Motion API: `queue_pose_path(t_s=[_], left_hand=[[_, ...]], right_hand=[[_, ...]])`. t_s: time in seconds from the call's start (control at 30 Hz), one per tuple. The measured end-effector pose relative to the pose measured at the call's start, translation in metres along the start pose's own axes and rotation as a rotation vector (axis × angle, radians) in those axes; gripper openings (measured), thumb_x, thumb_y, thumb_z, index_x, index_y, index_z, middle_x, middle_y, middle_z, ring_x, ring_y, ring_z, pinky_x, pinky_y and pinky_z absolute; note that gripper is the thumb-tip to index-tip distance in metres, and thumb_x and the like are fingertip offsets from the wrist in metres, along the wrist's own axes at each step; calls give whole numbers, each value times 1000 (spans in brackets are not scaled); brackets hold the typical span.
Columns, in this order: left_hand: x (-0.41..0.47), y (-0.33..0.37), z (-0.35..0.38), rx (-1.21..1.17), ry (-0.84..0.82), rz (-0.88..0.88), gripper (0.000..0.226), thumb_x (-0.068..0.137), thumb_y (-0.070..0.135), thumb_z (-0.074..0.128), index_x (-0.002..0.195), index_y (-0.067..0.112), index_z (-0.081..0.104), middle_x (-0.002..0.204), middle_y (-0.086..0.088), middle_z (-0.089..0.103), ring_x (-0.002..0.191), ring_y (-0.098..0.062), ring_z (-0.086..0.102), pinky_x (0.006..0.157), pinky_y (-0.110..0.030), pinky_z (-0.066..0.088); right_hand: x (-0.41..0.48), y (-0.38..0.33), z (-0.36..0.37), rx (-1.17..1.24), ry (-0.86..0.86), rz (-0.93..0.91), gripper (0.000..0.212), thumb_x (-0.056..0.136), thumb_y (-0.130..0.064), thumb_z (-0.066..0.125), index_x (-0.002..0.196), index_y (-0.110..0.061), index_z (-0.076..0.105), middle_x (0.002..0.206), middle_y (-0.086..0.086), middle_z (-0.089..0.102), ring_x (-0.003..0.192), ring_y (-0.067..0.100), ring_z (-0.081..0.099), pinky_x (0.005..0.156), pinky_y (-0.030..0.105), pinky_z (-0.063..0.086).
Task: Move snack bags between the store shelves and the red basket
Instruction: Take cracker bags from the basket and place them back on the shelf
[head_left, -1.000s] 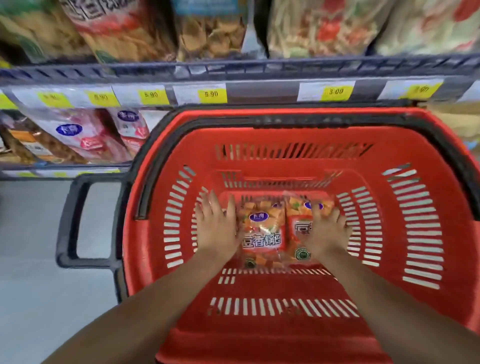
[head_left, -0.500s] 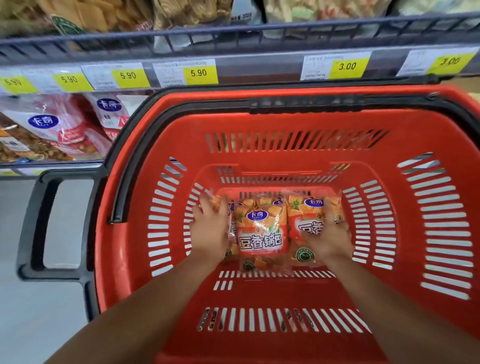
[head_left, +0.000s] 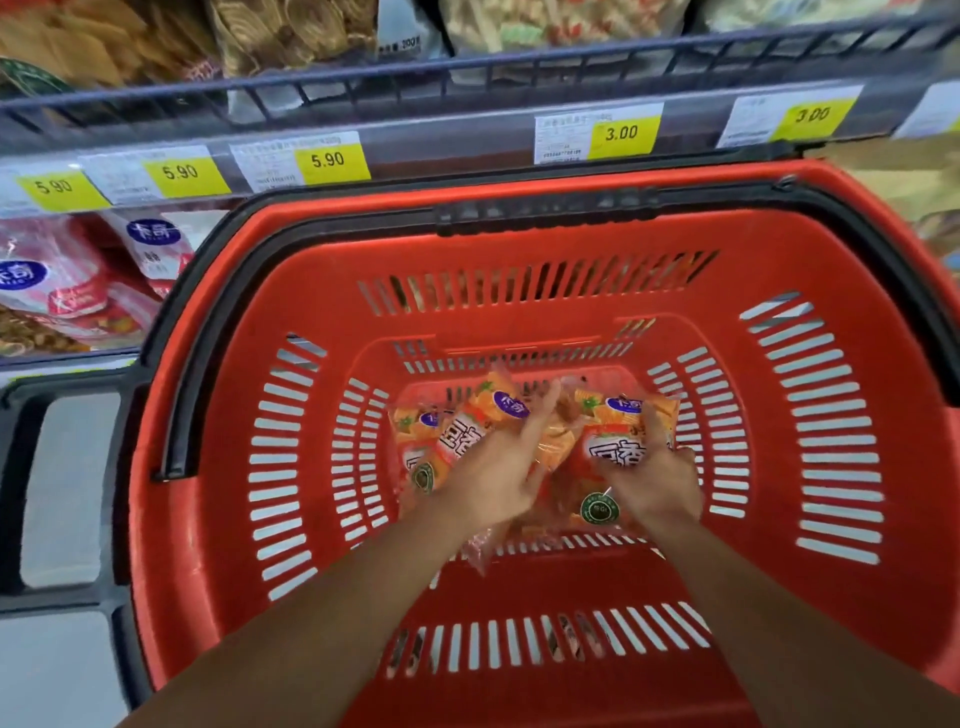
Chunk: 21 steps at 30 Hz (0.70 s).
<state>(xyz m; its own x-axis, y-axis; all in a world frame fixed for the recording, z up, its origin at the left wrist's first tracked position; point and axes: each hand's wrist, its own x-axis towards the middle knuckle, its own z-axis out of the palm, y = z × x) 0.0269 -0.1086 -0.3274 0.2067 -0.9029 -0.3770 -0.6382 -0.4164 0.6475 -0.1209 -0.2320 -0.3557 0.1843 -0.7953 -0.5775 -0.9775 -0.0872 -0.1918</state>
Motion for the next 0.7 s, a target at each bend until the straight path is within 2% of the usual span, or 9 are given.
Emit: queue_pose_path(t_s=[0.07, 0.17, 0.23, 0.33, 0.37, 0.43, 0.57, 0.6, 0.7], left_hand=[[-3, -13, 6, 283, 108, 57, 100, 81, 3, 67, 154, 15, 0, 143, -12, 45, 115, -23, 45, 95, -36, 49], [-10, -28, 17, 448, 240, 22, 119, 49, 1, 86, 149, 9, 24, 145, -6, 45, 100, -16, 40, 80, -30, 49], [-13, -34, 17, 518, 252, -34, 120, 44, 3, 89, 147, 20, 29, 151, -13, 32, 107, -21, 42, 84, -34, 49], [-12, -40, 6, 518, 155, -215, 107, 76, 27, 78, 148, 48, 1, 158, -21, -8, 142, -39, 11, 110, -56, 24], [-10, -42, 3, 485, 113, -251, 109, 81, 36, 73, 145, 50, -13, 158, -21, -6, 144, -39, 4, 113, -58, 19], [-10, -45, 1, 454, 92, -265, 118, 80, 48, 71, 143, 40, -29, 158, -19, 7, 144, -37, 12, 113, -55, 21], [-15, -45, -16, 225, 61, -193, 111, 76, 59, 67, 153, 16, 0, 148, -8, 38, 135, -29, 25, 108, -36, 26], [-15, -48, -23, 168, 13, -162, 105, 77, 57, 67, 154, 20, 5, 150, -6, 36, 136, -27, 23, 108, -35, 26], [-13, -65, -32, 278, -141, -83, 99, 78, 56, 66, 153, 36, 5, 161, 4, -7, 139, -23, 8, 115, -46, 23]], right_hand=[[2, 6, 2, -19, -21, 24, 96, 73, -66, 66, 147, -49, 7, 116, 18, 53, 104, 36, 56, 85, 41, 50], [4, 9, 4, -41, -32, 13, 96, 73, -65, 65, 147, -48, 7, 117, 18, 55, 111, 37, 54, 90, 48, 49], [6, 9, 6, -44, -28, 10, 96, 74, -64, 65, 148, -46, 7, 118, 18, 56, 116, 37, 52, 93, 51, 47], [8, 9, 10, -56, -23, 19, 98, 72, -68, 64, 147, -48, 4, 121, 19, 56, 116, 37, 52, 93, 52, 48], [9, 9, 12, -57, -21, 18, 99, 71, -69, 64, 146, -49, 3, 121, 19, 56, 116, 38, 52, 92, 52, 48], [10, 10, 16, -61, -25, 19, 99, 71, -70, 63, 145, -51, 0, 124, 19, 54, 116, 38, 52, 92, 51, 48], [9, 7, 15, -80, -40, 25, 98, 74, -69, 63, 148, -49, 2, 129, 21, 47, 118, 39, 50, 95, 50, 46], [8, 7, 14, -83, -41, 24, 98, 74, -69, 63, 148, -48, 3, 130, 21, 45, 119, 39, 50, 96, 50, 46], [6, 6, 14, -91, -37, 9, 96, 75, -68, 63, 149, -46, 4, 131, 22, 42, 120, 40, 48, 98, 54, 43]])
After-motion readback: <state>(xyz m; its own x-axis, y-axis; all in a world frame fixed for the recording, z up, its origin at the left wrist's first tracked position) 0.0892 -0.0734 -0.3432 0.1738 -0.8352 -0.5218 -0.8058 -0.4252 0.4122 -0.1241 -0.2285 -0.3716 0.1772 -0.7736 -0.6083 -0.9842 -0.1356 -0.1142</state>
